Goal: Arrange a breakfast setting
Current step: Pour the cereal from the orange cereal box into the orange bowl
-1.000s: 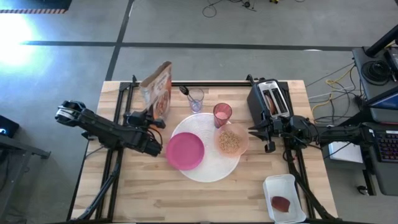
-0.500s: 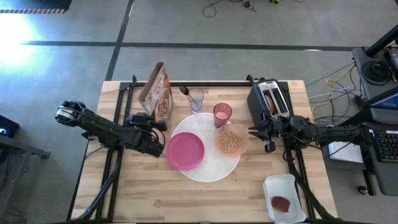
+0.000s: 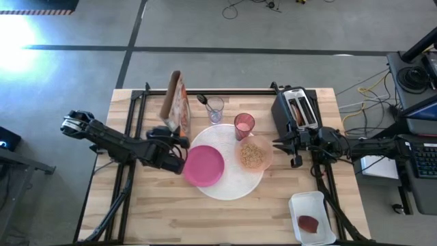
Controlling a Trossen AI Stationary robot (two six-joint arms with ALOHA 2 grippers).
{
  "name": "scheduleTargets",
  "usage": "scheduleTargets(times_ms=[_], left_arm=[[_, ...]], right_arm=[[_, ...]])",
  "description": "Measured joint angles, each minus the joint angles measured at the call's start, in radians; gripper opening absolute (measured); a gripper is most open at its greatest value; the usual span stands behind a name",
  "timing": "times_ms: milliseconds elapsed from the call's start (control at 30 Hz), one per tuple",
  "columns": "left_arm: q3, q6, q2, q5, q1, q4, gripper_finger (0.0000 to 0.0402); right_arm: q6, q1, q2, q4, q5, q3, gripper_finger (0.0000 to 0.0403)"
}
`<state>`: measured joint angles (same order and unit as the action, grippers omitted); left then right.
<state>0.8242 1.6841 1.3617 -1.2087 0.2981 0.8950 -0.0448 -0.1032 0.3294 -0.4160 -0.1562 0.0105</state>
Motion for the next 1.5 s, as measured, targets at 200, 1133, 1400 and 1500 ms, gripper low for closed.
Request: scheduleTargets(times_ms=[200, 1133, 1400, 1500], left_arm=[[0.000, -0.090, 0.000, 0.024, 0.005, -0.101, 0.0136], [0.000, 0.038, 0.265, -0.195, 0.018, -0.160, 0.0176], [-0.001, 0.193, 0.386, -0.269, -0.001, -0.158, 0.0141], [-0.001, 0.220, 0.412, -0.286, -0.002, -0.158, 0.0113]], right_arm=[[0.000, 0.000, 0.000, 0.000, 0.000, 0.000, 0.0063], [0.000, 0.000, 0.000, 0.000, 0.000, 0.000, 0.0063], [0.000, 0.000, 0.000, 0.000, 0.000, 0.000, 0.0063], [0.000, 0.000, 0.000, 0.000, 0.000, 0.000, 0.0063]])
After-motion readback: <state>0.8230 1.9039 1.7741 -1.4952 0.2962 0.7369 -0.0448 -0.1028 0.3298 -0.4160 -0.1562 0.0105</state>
